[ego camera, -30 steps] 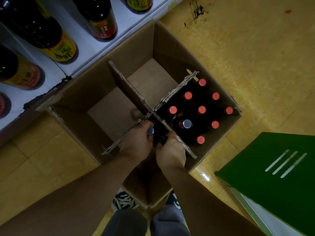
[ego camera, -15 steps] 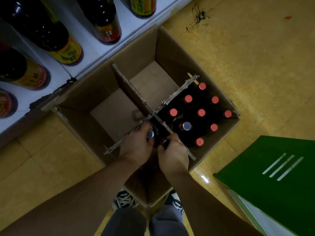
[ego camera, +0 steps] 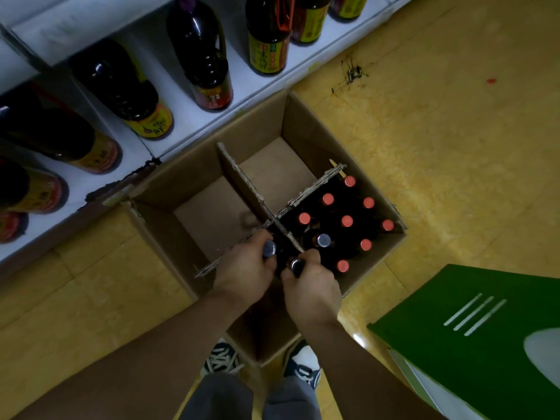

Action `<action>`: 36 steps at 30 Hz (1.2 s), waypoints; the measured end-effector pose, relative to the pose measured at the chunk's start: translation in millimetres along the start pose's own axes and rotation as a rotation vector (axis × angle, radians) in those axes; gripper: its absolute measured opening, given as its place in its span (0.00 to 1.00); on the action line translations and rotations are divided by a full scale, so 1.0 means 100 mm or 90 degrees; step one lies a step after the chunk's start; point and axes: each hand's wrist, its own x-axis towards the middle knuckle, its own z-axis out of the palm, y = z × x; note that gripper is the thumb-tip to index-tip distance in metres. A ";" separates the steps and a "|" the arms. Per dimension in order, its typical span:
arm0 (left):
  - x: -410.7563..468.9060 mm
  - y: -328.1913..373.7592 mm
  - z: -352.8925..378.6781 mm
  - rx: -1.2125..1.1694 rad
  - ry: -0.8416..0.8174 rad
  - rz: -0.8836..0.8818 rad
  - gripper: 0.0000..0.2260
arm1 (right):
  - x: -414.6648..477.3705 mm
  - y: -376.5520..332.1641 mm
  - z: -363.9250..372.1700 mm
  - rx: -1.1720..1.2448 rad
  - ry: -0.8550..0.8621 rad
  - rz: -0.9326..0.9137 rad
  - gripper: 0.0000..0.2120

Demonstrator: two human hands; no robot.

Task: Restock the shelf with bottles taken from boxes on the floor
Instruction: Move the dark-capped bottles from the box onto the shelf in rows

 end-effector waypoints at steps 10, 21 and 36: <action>-0.29 0.40 -0.46 -0.029 0.019 -0.013 0.12 | -0.34 -0.14 -0.54 0.002 0.013 -0.053 0.12; -0.91 1.07 -1.23 -0.064 0.070 -0.015 0.07 | -1.02 -0.49 -1.58 0.008 0.035 -0.120 0.10; -1.86 2.21 -2.76 -0.081 0.189 0.002 0.07 | -2.15 -1.16 -3.17 0.025 0.089 -0.242 0.10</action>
